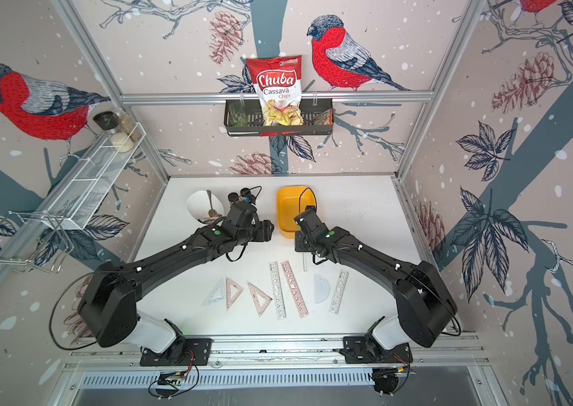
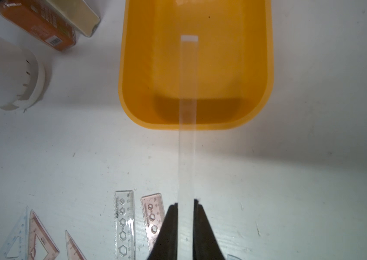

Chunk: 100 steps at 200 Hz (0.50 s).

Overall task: Put the scattered rulers into the storage box
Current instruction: Pick up the ruler from the center of the board, then place the ruler in the storage box.

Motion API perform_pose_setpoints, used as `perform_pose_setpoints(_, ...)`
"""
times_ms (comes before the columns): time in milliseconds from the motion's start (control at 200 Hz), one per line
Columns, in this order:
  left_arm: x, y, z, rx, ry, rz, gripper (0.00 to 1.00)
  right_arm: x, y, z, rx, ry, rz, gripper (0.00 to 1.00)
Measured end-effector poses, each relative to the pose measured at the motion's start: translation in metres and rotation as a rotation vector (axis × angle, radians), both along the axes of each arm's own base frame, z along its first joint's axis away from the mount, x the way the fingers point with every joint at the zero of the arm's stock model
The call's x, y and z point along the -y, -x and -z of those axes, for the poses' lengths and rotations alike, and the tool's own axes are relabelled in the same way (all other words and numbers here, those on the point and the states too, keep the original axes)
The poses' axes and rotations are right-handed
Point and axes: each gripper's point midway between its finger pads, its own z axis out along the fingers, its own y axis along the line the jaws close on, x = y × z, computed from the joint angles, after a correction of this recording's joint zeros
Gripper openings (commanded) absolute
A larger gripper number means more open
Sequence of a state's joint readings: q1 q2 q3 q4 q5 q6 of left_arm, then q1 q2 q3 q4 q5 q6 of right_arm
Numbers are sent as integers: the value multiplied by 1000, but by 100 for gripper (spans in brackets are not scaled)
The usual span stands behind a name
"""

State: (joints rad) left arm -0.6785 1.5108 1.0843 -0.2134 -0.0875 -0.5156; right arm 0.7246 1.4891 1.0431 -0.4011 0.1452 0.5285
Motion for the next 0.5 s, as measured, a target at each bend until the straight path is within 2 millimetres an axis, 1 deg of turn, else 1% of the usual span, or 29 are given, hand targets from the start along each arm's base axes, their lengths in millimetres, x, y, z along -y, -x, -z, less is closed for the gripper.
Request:
perform_pose_setpoints(110,0,0,-3,8,6,0,80,-5,-14,-7,5,-6,-16,8)
perform_pose_setpoints(210,1,-2,-7,18,13,-1,84,-7,-32,-15,12,-11,-19,8)
perform_pose_setpoints(370,5,-7,-16,45,29,-4,89,-11,-77,-32,62,-12,-9,8)
perform_pose_setpoints(500,5,-10,-19,70,24,-1,92,-21,-112,-37,92,-5,-19,8)
